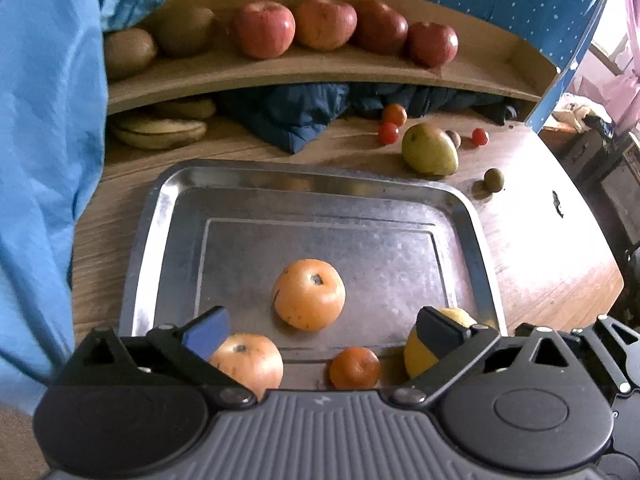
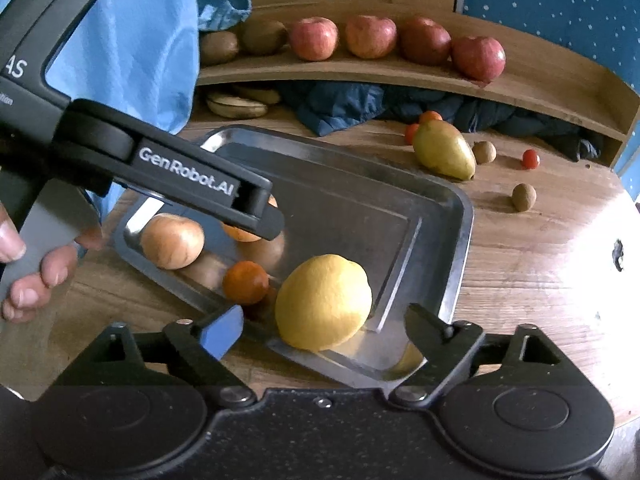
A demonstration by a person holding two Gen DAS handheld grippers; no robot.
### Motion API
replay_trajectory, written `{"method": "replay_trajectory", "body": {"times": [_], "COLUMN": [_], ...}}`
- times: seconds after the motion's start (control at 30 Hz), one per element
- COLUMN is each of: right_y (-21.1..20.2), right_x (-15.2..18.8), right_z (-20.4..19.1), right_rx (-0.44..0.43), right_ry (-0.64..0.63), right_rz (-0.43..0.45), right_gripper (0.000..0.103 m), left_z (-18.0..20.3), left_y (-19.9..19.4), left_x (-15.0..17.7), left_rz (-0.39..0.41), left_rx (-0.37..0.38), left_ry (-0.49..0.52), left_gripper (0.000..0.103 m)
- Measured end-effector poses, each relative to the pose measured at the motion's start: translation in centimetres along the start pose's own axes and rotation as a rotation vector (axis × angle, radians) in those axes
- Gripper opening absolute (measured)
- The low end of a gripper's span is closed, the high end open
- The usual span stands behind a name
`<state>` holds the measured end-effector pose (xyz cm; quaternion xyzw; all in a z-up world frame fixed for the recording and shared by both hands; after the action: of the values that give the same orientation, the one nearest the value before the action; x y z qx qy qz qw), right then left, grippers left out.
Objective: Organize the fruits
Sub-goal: 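Lower both held fruits onto the tray and open the left gripper, then withdraw both grippers from the tray toward the loose fruits on the table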
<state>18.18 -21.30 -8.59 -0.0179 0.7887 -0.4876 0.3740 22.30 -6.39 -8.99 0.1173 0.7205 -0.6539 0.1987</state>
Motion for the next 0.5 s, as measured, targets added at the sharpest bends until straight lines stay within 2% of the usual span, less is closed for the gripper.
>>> {"method": "replay_trajectory", "body": {"times": [0.27, 0.5], "right_y": [-1.4, -2.3], "right_x": [1.3, 3.1], "right_z": [-0.2, 0.8], "right_rx": [-0.020, 0.006], "right_ry": [-0.023, 0.002], "right_rz": [-0.010, -0.039], "right_gripper": [0.101, 0.102], "left_z": [-0.5, -0.9], "left_y": [-2.2, -3.1], "left_x": [2.5, 5.5], "left_rz": [-0.002, -0.064], "left_rx": [-0.032, -0.087], "left_ry": [0.007, 0.053], "left_gripper": [0.102, 0.102]}}
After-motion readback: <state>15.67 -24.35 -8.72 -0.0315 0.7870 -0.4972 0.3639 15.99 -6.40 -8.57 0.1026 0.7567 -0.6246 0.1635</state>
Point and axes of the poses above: each gripper's, at about its wrist camera, not at the fingertips, and y roughly the way its jaws point, z to its right, x to its underside, the point moved 4 cm from there along y, roughly the way its jaws point, and after that the axes turned 15 degrees about -x, right-handed, at the moved point
